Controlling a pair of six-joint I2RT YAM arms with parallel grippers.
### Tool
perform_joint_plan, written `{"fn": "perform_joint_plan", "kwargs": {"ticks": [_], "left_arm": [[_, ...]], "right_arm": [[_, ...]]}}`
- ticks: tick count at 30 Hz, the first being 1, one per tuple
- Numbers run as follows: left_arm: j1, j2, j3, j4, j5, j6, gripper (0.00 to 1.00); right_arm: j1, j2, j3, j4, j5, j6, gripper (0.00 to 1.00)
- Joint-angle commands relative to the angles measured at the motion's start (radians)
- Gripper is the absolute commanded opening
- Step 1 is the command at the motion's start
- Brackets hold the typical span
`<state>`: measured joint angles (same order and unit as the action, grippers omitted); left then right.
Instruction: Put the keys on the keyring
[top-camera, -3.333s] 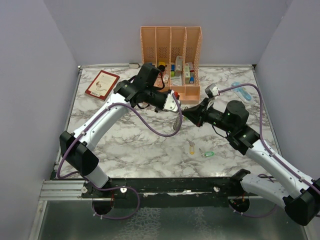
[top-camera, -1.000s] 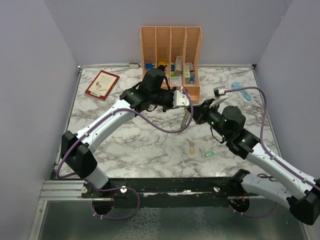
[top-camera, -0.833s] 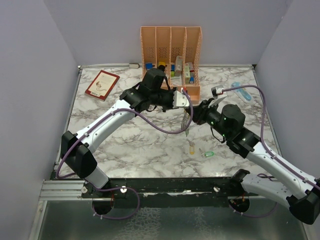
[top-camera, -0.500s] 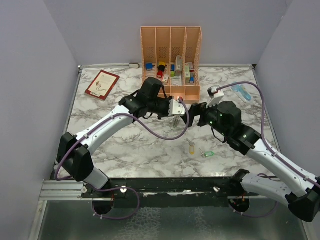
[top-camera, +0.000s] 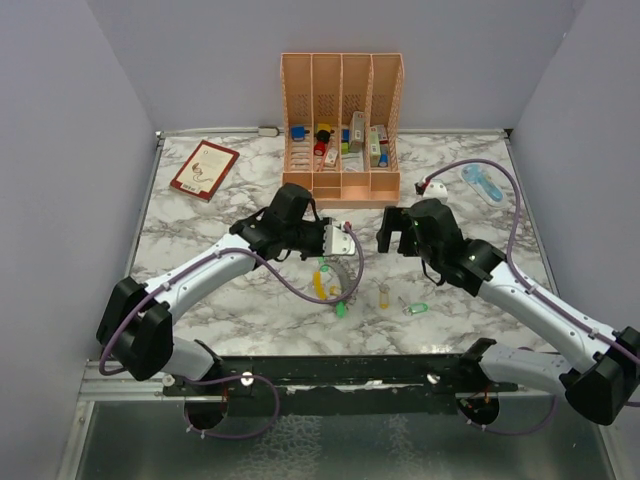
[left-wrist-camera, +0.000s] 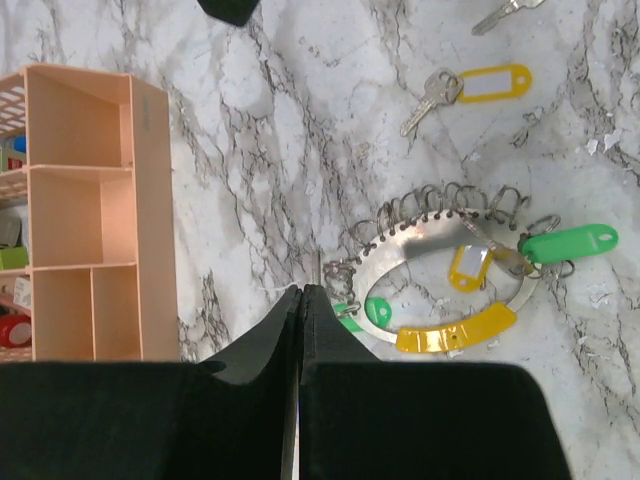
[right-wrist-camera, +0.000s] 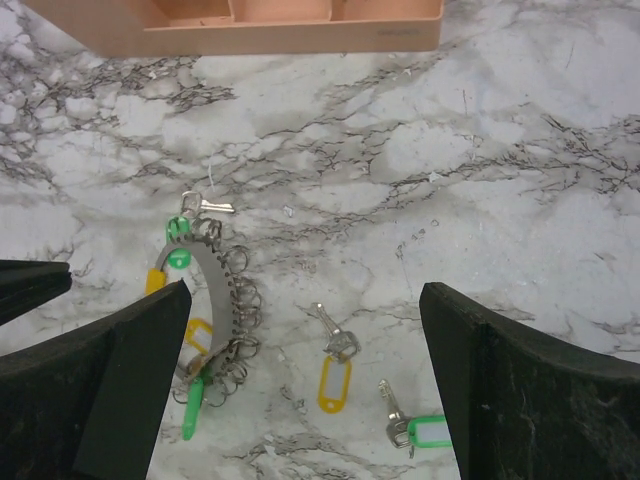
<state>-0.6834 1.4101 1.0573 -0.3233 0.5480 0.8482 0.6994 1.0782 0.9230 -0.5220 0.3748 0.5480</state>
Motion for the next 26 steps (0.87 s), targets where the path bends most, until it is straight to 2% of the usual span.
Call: {"fn": "perform_joint_plan", "kwargs": {"ticks": [1, 4, 9, 15, 19, 26], "left_arm": [[0.024, -0.043, -0.028, 0.037, -0.044, -0.005, 0.03], [0.063, -0.052, -0.040, 0.062, -0.053, -0.047, 0.11], [0.151, -0.066, -0.057, 0.147, -0.055, -0.160, 0.39], [0.217, -0.096, -0.098, 0.271, -0.082, -0.262, 0.72], [0.227, -0.100, -0.101, 0.282, -0.097, -0.284, 0.85], [0.241, -0.102, -0.085, 0.282, -0.112, -0.297, 0.99]], "right_arm": [[0.005, -0.003, 0.028, -0.026, 0.084, 0.039, 0.99], [0.005, -0.018, 0.023, -0.033, 0.102, 0.048, 0.99], [0.005, -0.021, -0.001, -0.033, 0.139, 0.072, 0.99], [0.005, 0.082, 0.047, -0.078, 0.140, 0.059, 0.99], [0.005, 0.125, 0.066, -0.078, 0.104, 0.072, 0.99], [0.005, 0.098, 0.066, -0.068, 0.164, 0.074, 0.99]]}}
